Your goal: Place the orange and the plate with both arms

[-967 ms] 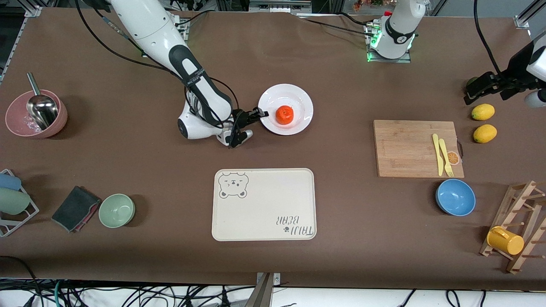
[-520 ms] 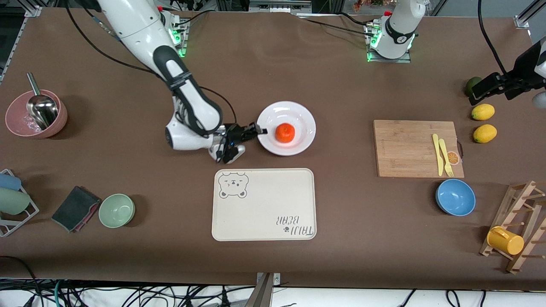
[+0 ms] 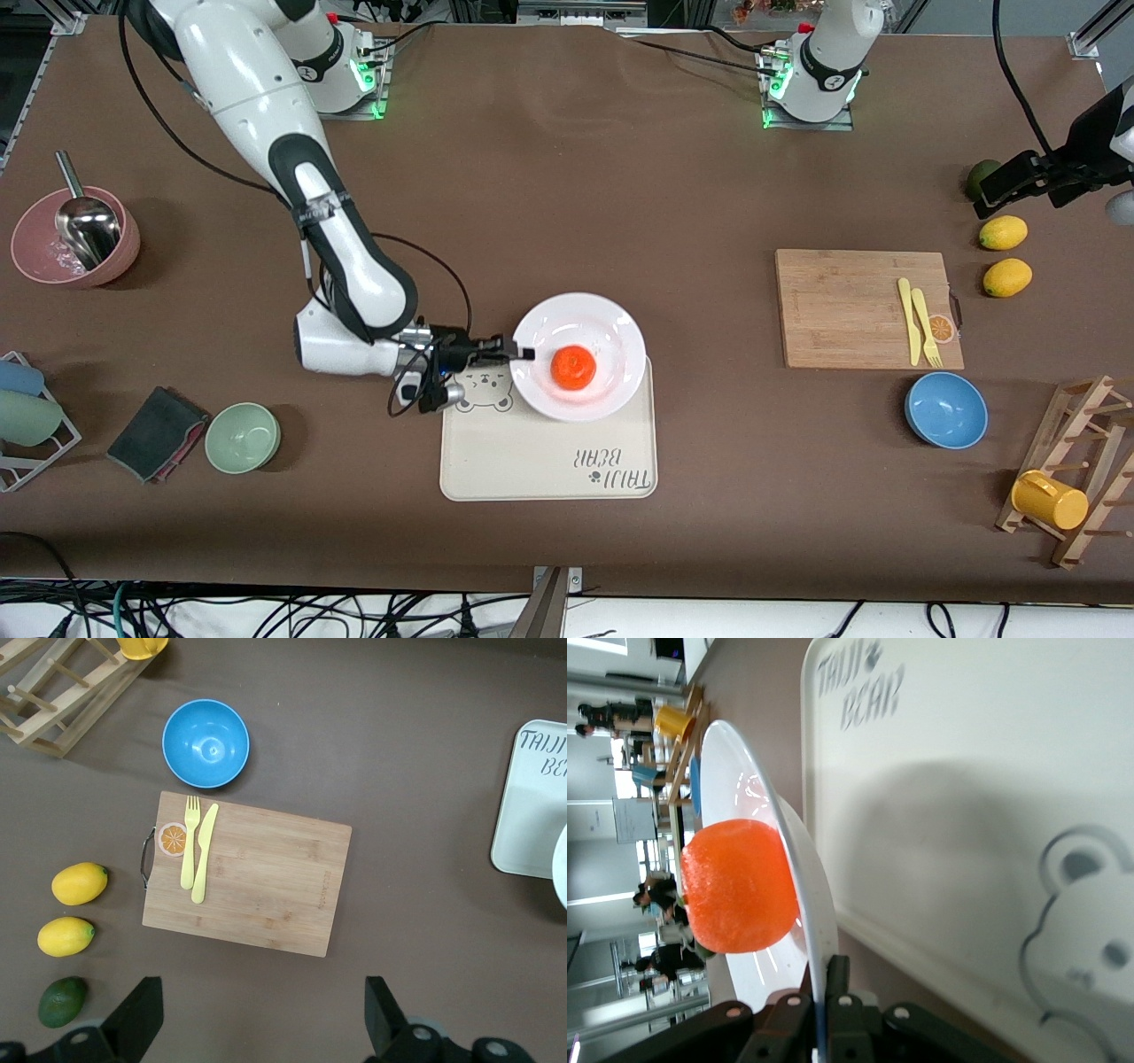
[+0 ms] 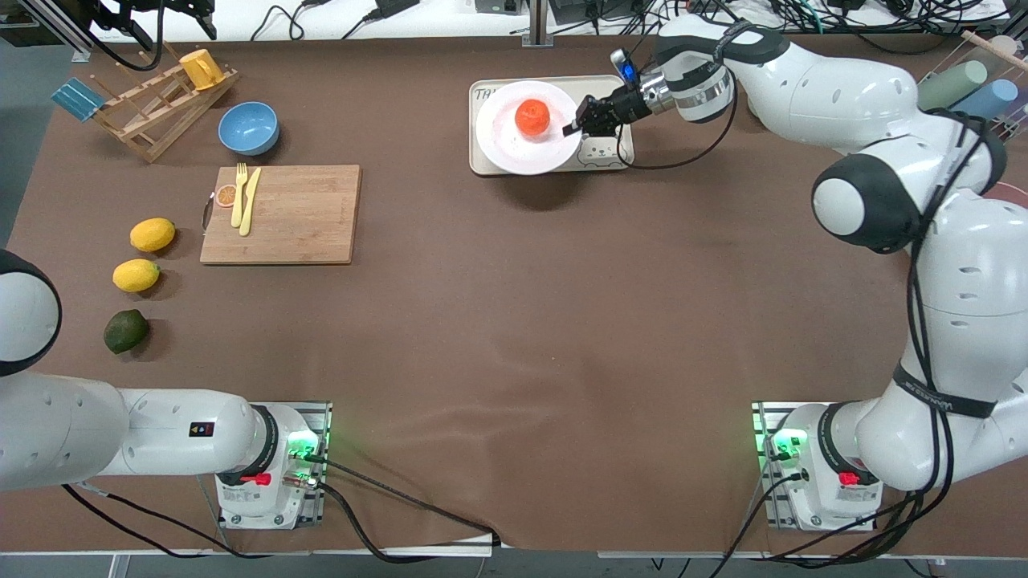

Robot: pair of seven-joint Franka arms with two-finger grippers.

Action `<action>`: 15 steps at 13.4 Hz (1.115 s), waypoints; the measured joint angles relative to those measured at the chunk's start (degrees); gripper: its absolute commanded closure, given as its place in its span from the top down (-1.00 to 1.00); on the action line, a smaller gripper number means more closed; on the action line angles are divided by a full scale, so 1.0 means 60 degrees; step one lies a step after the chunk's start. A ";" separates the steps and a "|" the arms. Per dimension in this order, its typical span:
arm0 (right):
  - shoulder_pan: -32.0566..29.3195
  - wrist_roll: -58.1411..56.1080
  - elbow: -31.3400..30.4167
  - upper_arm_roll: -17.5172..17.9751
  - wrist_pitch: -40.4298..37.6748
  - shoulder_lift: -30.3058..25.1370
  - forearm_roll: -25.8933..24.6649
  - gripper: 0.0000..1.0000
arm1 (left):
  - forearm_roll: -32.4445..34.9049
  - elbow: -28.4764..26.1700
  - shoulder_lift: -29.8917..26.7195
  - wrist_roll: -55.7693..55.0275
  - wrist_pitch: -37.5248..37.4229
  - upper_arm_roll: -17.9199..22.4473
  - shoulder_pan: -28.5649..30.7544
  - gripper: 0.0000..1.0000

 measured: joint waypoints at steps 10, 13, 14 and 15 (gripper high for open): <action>-0.0017 0.0570 0.1589 -0.0408 0.0064 0.1518 -0.0768 1.00 | 0.0000 0.0003 0.0004 0.0000 -0.0002 0.0002 0.0038 1.00; 0.0114 0.0635 0.1748 -0.0395 0.0179 0.1515 -0.2022 1.00 | 0.0000 0.0003 0.0004 -0.0001 -0.0002 0.0002 0.0046 1.00; 0.0146 0.0823 0.1868 -0.0377 0.0176 0.1475 -0.2721 1.00 | 0.0000 0.0003 0.0004 -0.0001 -0.0002 0.0002 0.0047 1.00; 0.0170 0.1115 0.1981 -0.0365 0.0175 0.1410 -0.3583 1.00 | 0.0000 0.0003 0.0004 -0.0001 -0.0002 0.0002 0.0047 1.00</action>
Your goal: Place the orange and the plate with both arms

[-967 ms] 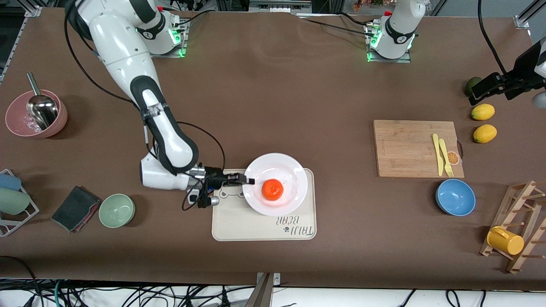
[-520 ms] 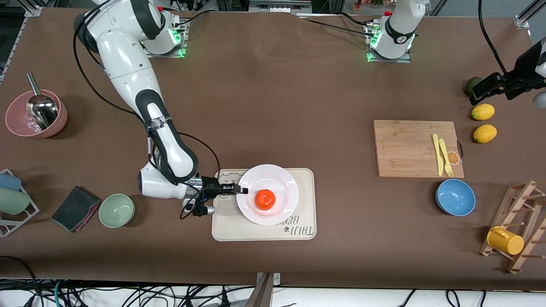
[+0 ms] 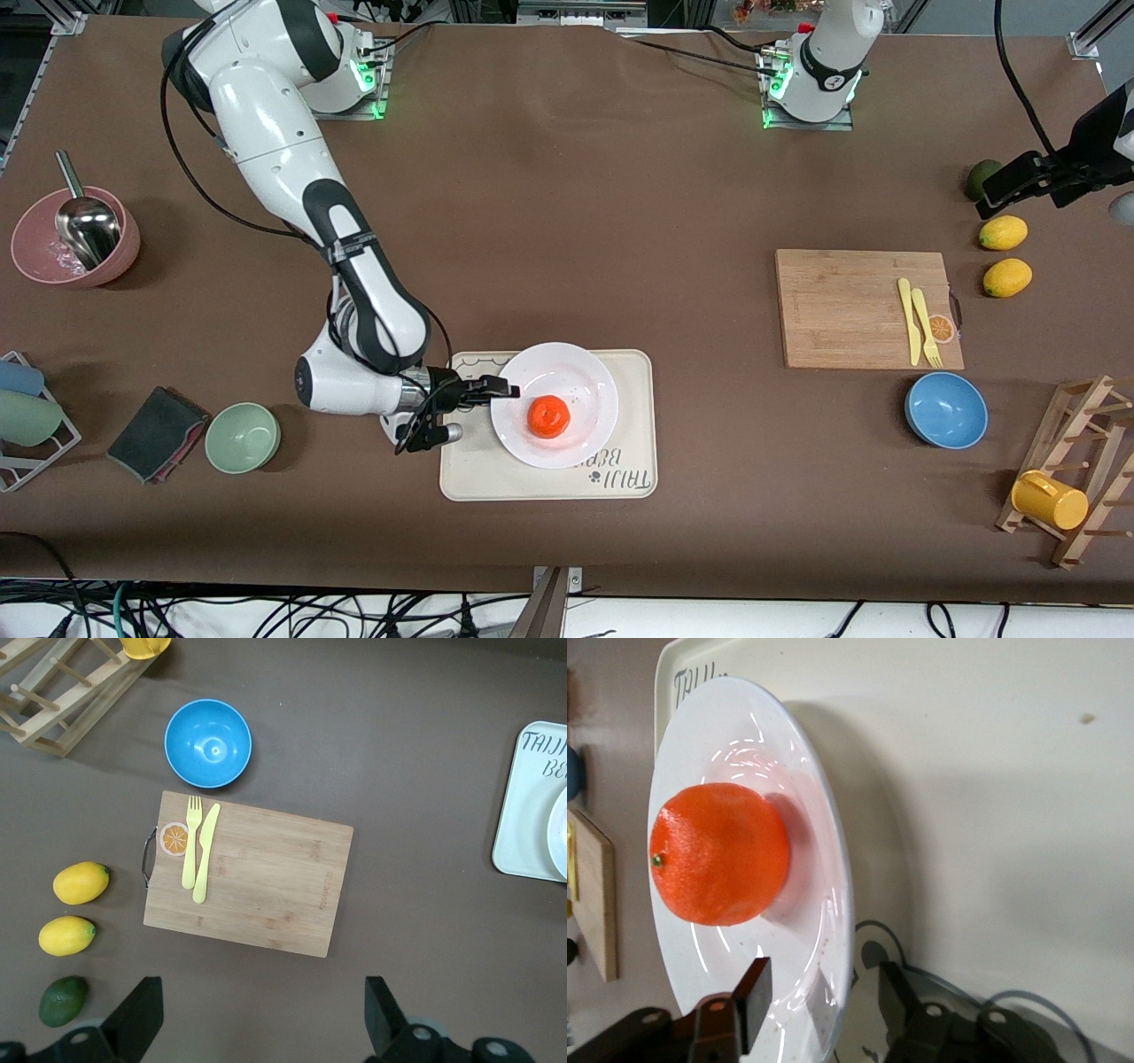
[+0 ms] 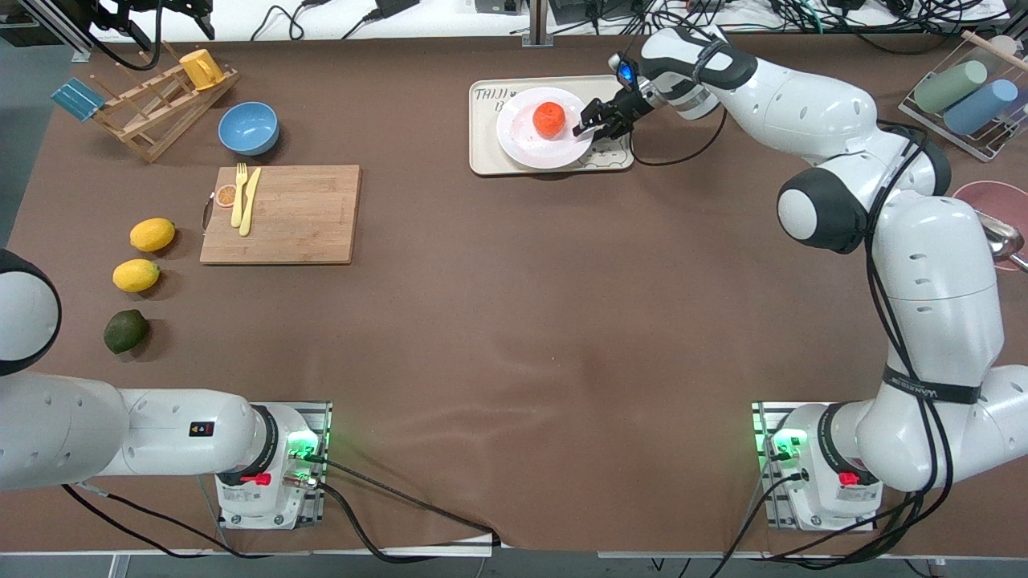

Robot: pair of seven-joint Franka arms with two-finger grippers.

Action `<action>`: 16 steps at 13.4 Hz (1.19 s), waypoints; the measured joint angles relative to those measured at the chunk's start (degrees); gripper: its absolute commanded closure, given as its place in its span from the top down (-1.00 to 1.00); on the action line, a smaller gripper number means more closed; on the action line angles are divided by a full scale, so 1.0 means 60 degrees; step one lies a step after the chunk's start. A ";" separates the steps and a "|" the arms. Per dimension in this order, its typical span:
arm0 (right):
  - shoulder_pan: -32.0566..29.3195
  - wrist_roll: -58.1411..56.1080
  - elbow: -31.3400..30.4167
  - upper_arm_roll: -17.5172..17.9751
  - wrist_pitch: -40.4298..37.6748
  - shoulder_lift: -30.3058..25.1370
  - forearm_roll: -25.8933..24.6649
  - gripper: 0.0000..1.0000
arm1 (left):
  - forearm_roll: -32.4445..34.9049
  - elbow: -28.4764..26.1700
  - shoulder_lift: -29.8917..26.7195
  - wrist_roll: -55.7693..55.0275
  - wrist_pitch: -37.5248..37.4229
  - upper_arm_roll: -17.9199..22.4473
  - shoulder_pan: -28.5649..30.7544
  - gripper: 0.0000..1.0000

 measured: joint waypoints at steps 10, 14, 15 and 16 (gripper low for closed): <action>0.0077 0.2244 0.0044 -0.0870 -0.4106 -0.2508 -0.6528 1.00 | 0.0000 0.0016 0.0010 0.0000 -0.0009 0.0000 0.0005 1.00; 0.0007 0.2269 -0.0012 -0.2648 -0.7162 -0.4614 -0.6795 1.00 | 0.0000 0.0034 0.0022 0.0000 -0.0022 0.0000 0.0008 1.00; -0.0006 0.2255 -0.0036 -0.2999 -0.7799 -0.5164 -0.6962 1.00 | 0.0000 0.0036 0.0023 0.0000 -0.0027 0.0000 0.0008 1.00; -0.0019 0.2249 -0.0097 -0.3213 -0.8231 -0.5671 -0.7279 1.00 | 0.0000 0.0039 0.0025 0.0000 -0.0031 0.0000 0.0009 1.00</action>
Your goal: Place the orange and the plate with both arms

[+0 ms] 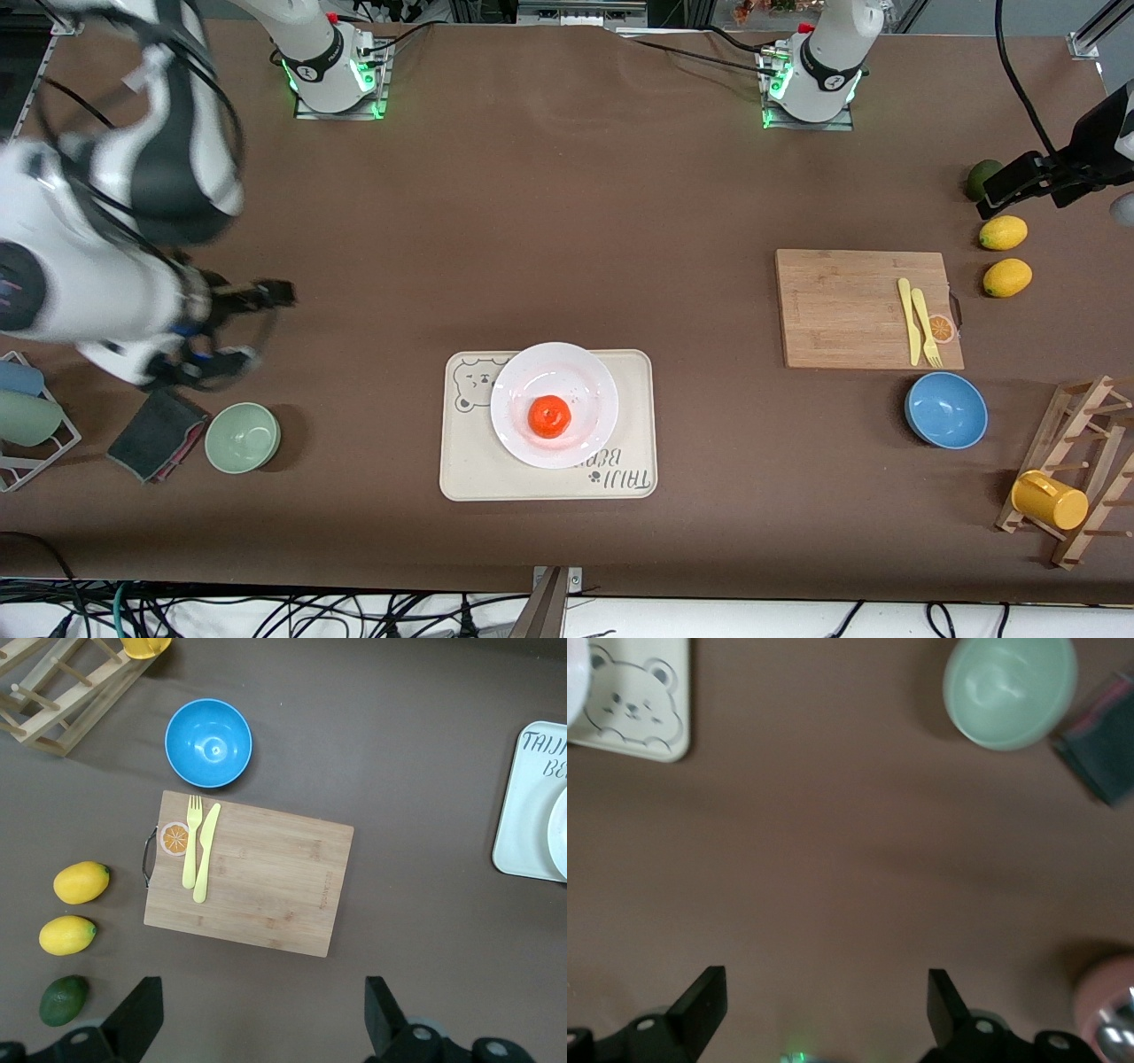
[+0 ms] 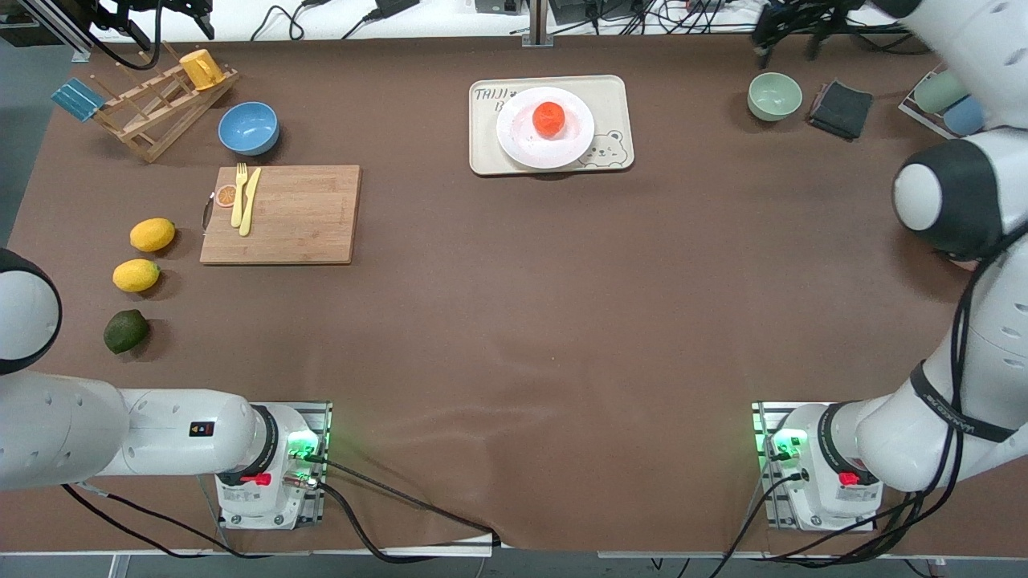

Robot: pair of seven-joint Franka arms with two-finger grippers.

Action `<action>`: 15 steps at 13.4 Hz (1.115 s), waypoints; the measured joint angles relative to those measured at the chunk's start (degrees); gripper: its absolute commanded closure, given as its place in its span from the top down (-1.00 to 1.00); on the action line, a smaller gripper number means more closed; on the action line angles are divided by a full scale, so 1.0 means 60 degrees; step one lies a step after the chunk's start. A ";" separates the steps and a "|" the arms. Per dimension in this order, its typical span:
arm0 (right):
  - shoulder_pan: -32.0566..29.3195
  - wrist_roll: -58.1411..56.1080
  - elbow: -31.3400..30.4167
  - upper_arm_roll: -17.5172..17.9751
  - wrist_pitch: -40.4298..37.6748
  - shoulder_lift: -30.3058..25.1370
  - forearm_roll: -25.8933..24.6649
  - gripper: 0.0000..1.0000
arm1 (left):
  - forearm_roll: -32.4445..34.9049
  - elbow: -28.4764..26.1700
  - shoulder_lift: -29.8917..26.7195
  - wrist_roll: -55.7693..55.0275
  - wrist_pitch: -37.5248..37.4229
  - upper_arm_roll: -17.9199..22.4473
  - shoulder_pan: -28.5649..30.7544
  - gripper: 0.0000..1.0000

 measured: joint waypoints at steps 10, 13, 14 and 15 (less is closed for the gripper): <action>-0.3984 -0.0709 -0.3440 0.2417 0.1170 -0.3743 -0.0930 1.00 | 0.0000 0.0012 0.0008 0.0000 -0.0019 -0.0004 0.0009 1.00; -0.3333 -0.0707 -0.3602 0.2226 0.1646 -0.3812 -0.0941 1.00 | 0.0000 0.0012 0.0009 0.0000 -0.0020 -0.0004 0.0010 1.00; -0.3152 -0.0705 -0.3609 0.2083 0.1769 -0.3812 -0.0943 1.00 | 0.0000 0.0012 0.0009 0.0000 -0.0020 -0.0004 0.0010 1.00; -0.3152 -0.0717 -0.3640 0.1996 0.1830 -0.3809 -0.0942 1.00 | 0.0000 0.0012 0.0009 0.0000 -0.0020 -0.0004 0.0010 1.00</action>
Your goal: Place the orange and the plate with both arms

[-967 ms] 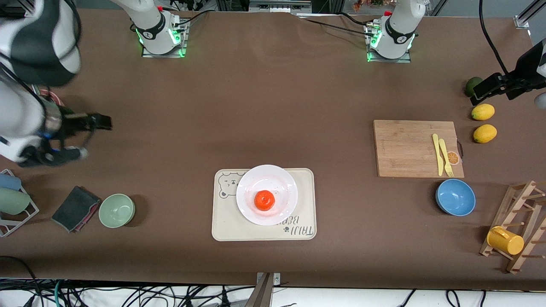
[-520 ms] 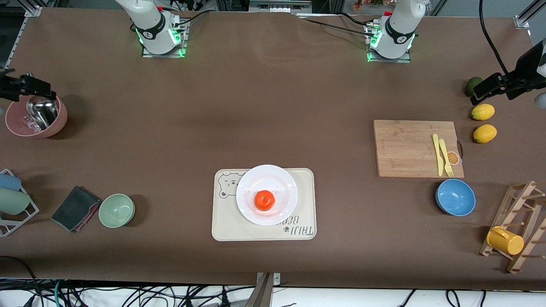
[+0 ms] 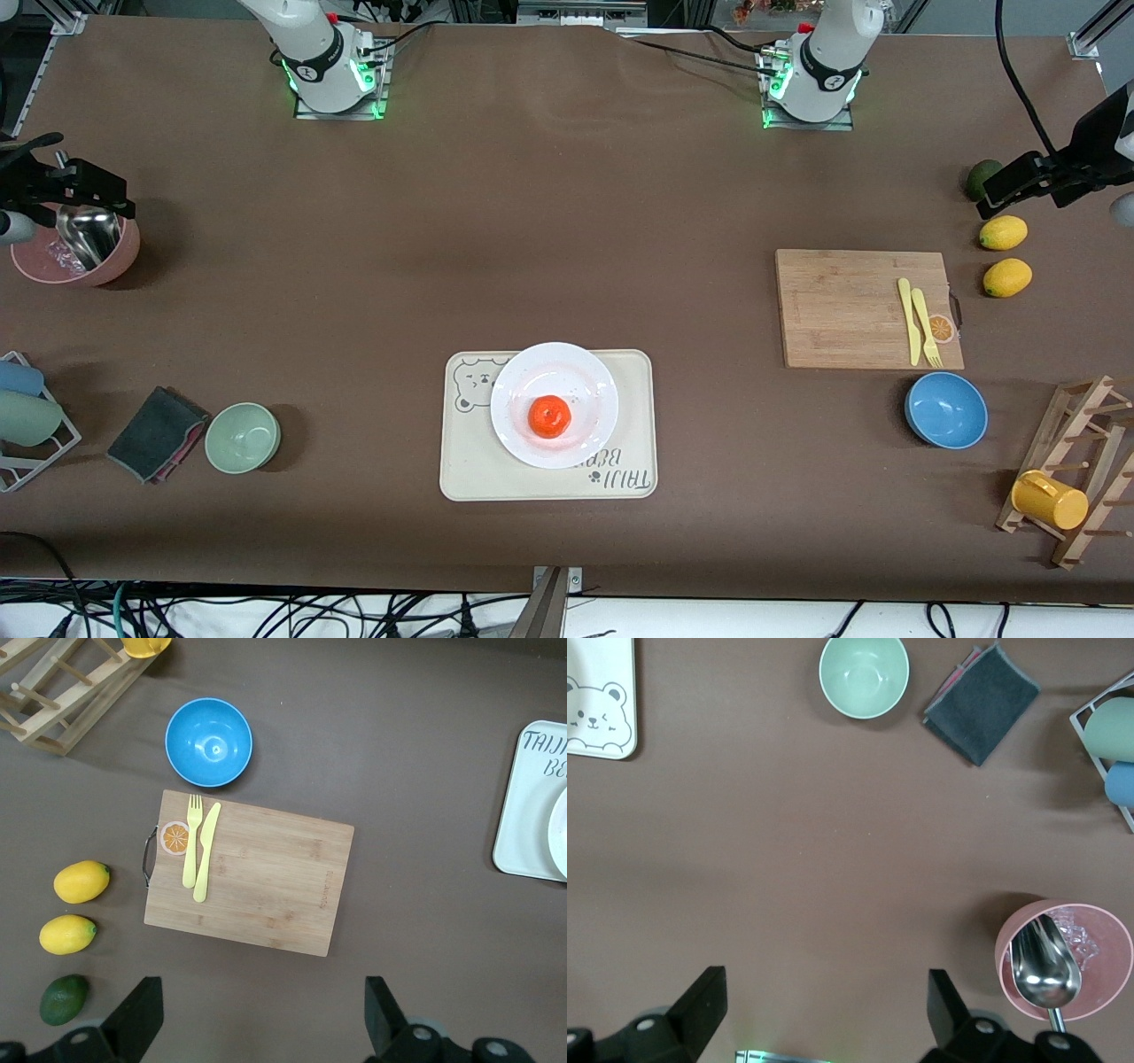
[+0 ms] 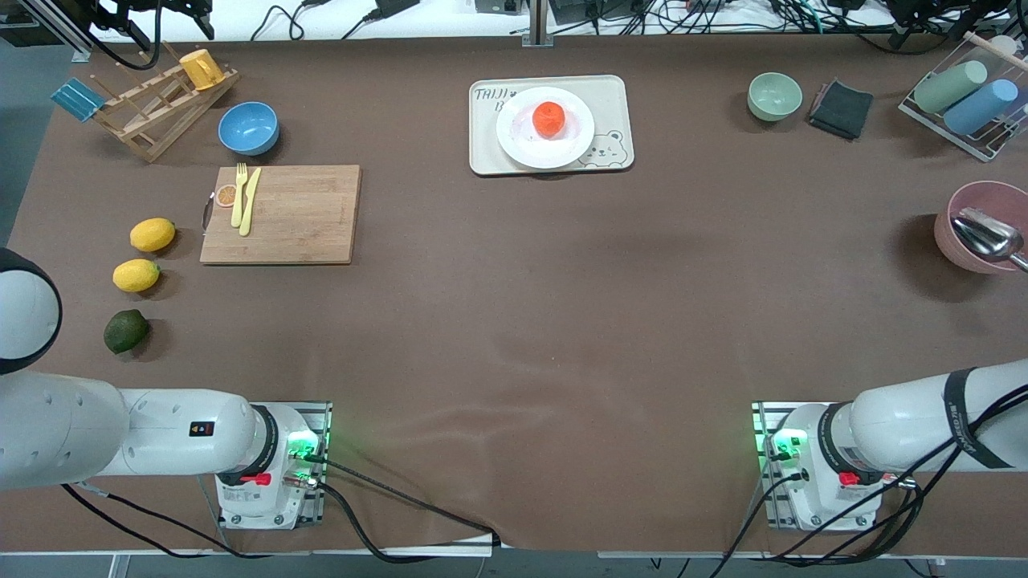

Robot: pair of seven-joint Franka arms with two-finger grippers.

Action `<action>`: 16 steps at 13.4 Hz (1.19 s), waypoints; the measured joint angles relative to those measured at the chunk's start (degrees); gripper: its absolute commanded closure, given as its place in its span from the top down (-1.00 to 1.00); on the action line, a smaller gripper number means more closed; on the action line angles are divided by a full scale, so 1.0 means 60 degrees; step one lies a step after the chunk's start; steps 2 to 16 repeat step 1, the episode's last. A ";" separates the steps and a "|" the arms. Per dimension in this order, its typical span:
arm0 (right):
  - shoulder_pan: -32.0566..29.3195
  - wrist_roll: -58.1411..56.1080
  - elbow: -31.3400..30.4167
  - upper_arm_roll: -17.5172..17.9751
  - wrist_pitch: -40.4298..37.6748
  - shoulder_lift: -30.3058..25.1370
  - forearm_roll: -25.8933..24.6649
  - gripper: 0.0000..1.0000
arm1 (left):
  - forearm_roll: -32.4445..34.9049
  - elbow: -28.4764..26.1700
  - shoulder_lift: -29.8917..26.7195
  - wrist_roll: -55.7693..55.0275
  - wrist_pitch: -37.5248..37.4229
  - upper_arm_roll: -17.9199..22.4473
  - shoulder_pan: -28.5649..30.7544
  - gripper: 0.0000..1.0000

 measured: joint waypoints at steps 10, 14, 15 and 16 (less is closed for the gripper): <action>-0.0070 -0.0093 -0.0059 -0.0088 0.0043 0.0011 0.0001 1.00 | 0.0000 0.0000 0.0000 0.0000 0.0000 0.0000 0.0000 1.00; -0.0070 -0.0093 -0.0059 -0.0088 0.0043 0.0011 0.0001 1.00 | 0.0000 0.0000 0.0000 0.0000 0.0000 0.0000 0.0000 1.00; -0.0070 -0.0093 -0.0059 -0.0088 0.0043 0.0011 0.0001 1.00 | 0.0000 0.0000 0.0000 0.0000 0.0000 0.0000 0.0000 1.00; -0.0070 -0.0093 -0.0059 -0.0088 0.0043 0.0011 0.0001 1.00 | 0.0000 0.0000 0.0000 0.0000 0.0000 0.0000 0.0000 1.00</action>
